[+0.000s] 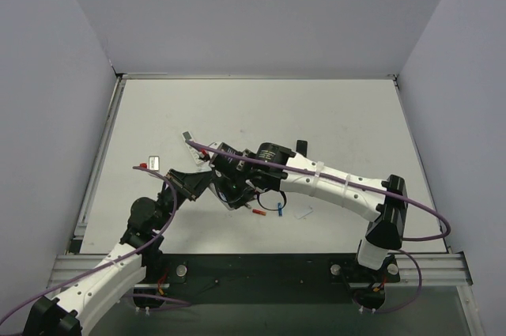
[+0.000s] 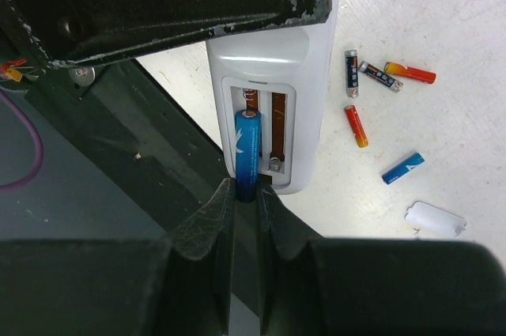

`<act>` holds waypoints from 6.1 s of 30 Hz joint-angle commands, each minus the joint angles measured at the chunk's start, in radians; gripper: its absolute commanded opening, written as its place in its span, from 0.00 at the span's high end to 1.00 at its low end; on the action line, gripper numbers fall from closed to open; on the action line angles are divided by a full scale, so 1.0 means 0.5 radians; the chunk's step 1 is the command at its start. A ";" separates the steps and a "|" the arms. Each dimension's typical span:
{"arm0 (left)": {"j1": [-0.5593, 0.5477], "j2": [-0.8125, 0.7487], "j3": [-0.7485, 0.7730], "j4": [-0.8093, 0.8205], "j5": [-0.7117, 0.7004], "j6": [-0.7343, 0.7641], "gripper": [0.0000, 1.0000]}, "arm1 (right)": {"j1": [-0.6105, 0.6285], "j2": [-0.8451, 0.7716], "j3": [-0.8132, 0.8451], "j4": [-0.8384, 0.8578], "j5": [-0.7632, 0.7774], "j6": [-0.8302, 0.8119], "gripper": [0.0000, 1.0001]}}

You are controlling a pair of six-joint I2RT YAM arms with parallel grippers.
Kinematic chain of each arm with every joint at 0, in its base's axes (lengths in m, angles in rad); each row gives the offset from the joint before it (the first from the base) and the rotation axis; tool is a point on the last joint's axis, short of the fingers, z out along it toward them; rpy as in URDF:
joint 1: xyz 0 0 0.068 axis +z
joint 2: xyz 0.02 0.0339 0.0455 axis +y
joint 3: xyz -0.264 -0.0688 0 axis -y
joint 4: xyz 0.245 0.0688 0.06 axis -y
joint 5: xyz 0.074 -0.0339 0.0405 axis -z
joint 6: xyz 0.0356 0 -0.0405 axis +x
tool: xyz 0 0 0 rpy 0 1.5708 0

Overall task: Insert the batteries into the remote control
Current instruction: Load the battery into the remote control, then adjust the battery at the center of the board.

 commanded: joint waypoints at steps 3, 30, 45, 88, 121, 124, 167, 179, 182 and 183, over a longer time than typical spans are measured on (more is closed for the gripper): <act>-0.022 -0.004 -0.155 0.162 -0.015 -0.017 1.00 | -0.020 0.069 0.113 -0.142 0.038 -0.029 1.00; -0.096 -0.010 -0.225 0.193 -0.144 -0.186 1.00 | -0.035 0.137 0.187 -0.145 0.004 -0.026 0.81; -0.096 -0.056 -0.232 0.018 -0.181 -0.263 1.00 | -0.032 0.060 0.193 -0.148 0.029 -0.036 0.62; -0.096 0.137 0.170 -0.240 0.319 -0.419 1.00 | -0.158 -0.637 -0.783 0.717 -1.085 -2.048 0.61; -0.096 0.134 0.201 -0.240 0.341 -0.425 1.00 | -0.170 -0.437 -0.832 0.757 -1.057 -2.039 0.75; -0.096 0.125 0.204 -0.243 0.338 -0.429 1.00 | -0.170 -0.419 -0.835 0.793 -1.036 -1.996 0.78; -0.120 0.076 0.035 -0.553 -0.015 0.007 1.00 | -0.164 -0.572 -0.915 1.202 -0.699 -1.236 0.92; -0.111 -0.025 0.017 -0.942 -0.254 0.252 1.00 | -0.345 -1.020 -1.389 0.877 0.096 -0.606 0.55; -0.108 -0.065 0.038 -1.022 -0.257 0.292 1.00 | -0.379 -1.032 -1.457 0.757 0.145 -0.728 0.55; -0.108 -0.077 0.044 -1.059 -0.254 0.311 1.00 | -0.397 -1.020 -1.479 0.684 0.209 -0.787 0.55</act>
